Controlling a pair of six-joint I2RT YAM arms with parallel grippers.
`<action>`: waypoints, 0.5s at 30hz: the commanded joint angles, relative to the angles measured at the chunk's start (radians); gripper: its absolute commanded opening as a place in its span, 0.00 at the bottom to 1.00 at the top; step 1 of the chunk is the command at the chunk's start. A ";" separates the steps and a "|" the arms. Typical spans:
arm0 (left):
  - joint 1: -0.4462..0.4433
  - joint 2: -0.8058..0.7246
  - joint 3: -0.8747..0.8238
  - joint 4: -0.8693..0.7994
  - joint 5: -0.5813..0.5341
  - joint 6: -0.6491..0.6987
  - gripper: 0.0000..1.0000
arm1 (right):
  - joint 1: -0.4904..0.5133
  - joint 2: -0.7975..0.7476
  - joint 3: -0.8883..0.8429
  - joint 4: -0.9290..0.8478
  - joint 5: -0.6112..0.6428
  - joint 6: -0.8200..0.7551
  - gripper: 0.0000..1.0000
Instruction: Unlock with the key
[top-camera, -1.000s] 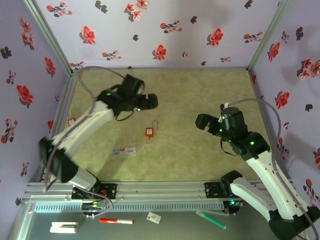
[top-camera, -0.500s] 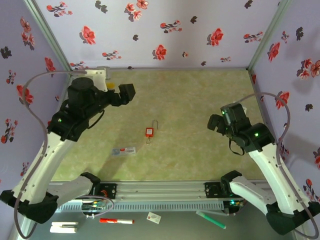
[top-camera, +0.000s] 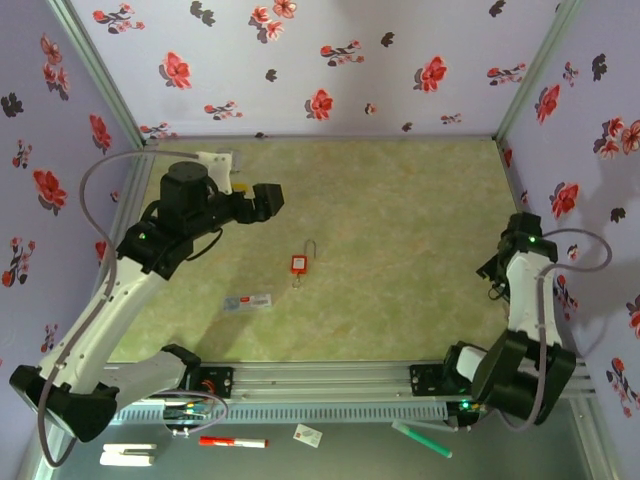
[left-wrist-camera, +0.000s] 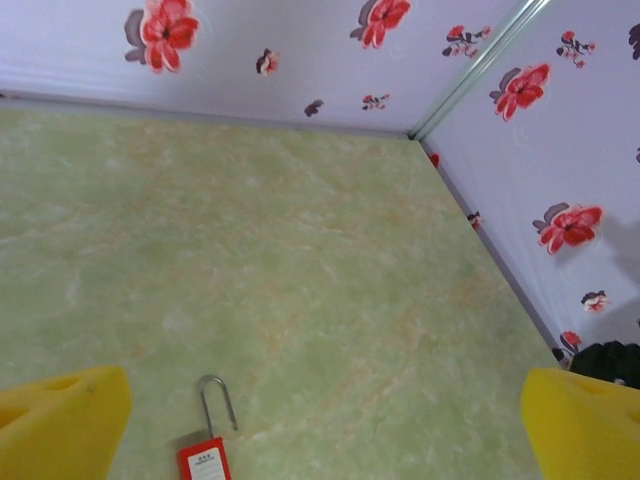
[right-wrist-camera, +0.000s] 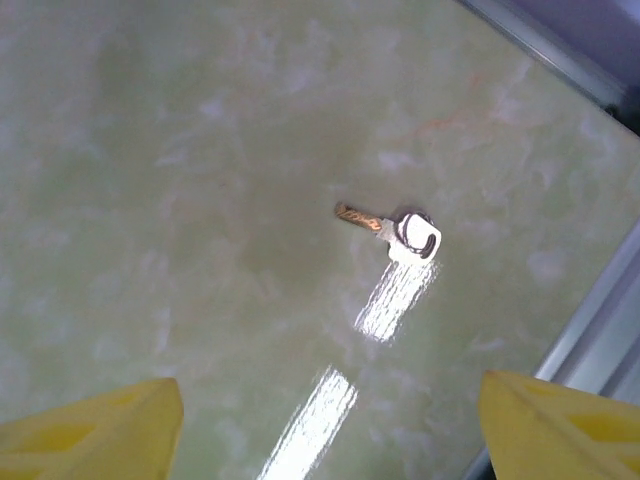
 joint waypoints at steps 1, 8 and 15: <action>0.006 0.010 -0.019 0.046 0.043 -0.024 1.00 | -0.068 0.085 -0.037 0.104 -0.029 -0.010 0.64; 0.008 0.025 -0.048 0.077 0.058 -0.049 1.00 | -0.151 0.201 -0.076 0.191 0.041 -0.010 0.54; 0.010 0.045 -0.060 0.102 0.071 -0.061 1.00 | -0.243 0.222 -0.112 0.249 0.070 0.001 0.46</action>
